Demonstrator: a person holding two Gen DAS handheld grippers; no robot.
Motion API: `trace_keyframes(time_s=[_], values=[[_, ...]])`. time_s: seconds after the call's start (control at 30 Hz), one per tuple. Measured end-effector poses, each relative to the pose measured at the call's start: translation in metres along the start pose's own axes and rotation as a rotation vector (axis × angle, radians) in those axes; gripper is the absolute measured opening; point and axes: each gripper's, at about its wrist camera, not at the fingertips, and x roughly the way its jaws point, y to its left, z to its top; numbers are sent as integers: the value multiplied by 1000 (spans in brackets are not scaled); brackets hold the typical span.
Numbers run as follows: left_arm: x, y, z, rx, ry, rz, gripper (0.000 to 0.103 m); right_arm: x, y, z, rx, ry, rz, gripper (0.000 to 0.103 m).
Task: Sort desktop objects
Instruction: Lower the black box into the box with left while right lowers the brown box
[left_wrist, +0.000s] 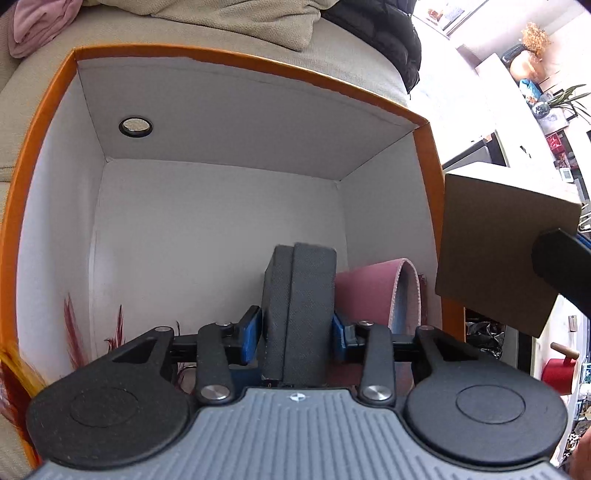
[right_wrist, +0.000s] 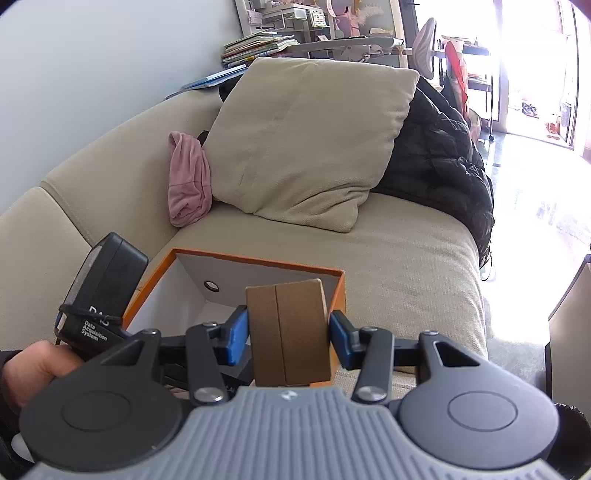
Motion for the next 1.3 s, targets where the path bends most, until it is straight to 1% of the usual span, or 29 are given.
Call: trace_keyframes(time_s=[0.17,0.2,0.27,0.43,0.53,0.67,0.73,0.77,0.8,0.83,0.97,1.07,1.13,1.23,1.3], values=[[-17,12,-11,-22,-16,-55,49,-2,2,-1,-8,3,-9,49],[-19,15,-13,-28,-15,-66,45,-2,3,-1,-7,4,-8,49],[-21,21,-17,-50,-19,-84,44,-4,4,-1,-10,3,-7,49],[-17,30,-15,-157,-20,-126,45,-6,10,0,-18,2,-3,49],[-15,36,-16,-196,-43,-125,45,-7,14,0,-22,5,-3,49],[-16,43,-14,-223,-58,-177,46,-8,20,1,-39,13,-9,49],[-19,44,-16,-215,-73,-191,47,-9,22,1,-48,17,-11,49],[-19,40,-18,-201,-74,-187,47,-9,23,2,-52,20,-12,49],[-19,39,-19,-188,-73,-185,37,-8,24,2,-55,22,-13,49],[-13,29,-16,-176,-62,-179,35,-7,25,2,-56,25,-13,49],[-9,31,-16,-183,-67,-172,33,-1,29,2,-65,45,-1,49],[-27,26,-19,-138,-119,-144,33,4,33,5,-93,67,31,49],[-46,27,-23,-104,-153,-127,33,9,37,9,-131,89,61,49],[-74,35,-29,-74,-219,-42,33,22,46,14,-204,135,119,49],[-92,44,-35,-75,-269,7,33,32,54,17,-258,164,154,49]])
